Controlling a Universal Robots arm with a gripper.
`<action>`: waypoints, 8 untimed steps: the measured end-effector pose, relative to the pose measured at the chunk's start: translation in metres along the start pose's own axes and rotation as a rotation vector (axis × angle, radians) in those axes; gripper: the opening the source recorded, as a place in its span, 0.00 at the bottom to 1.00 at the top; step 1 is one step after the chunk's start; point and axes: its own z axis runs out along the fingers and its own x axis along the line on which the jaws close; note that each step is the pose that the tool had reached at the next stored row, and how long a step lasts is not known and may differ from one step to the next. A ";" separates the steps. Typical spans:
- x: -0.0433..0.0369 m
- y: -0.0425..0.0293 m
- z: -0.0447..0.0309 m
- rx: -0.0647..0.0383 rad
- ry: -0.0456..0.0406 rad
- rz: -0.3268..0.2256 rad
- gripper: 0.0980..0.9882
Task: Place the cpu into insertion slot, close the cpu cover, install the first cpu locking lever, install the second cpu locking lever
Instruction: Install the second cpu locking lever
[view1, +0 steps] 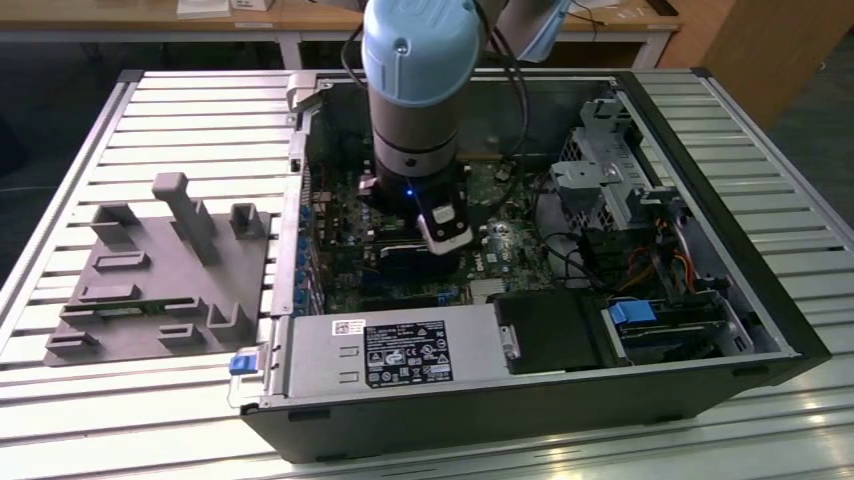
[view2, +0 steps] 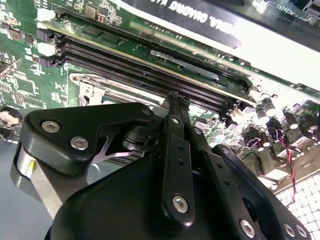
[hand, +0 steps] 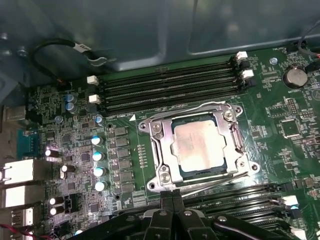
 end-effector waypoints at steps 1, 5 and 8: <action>0.0005 -0.0007 0.0004 -0.005 0.0012 -0.001 0.00; 0.0034 -0.0030 0.0023 -0.026 0.0062 -0.003 0.00; 0.0065 -0.0040 0.0040 -0.032 0.0080 -0.005 0.00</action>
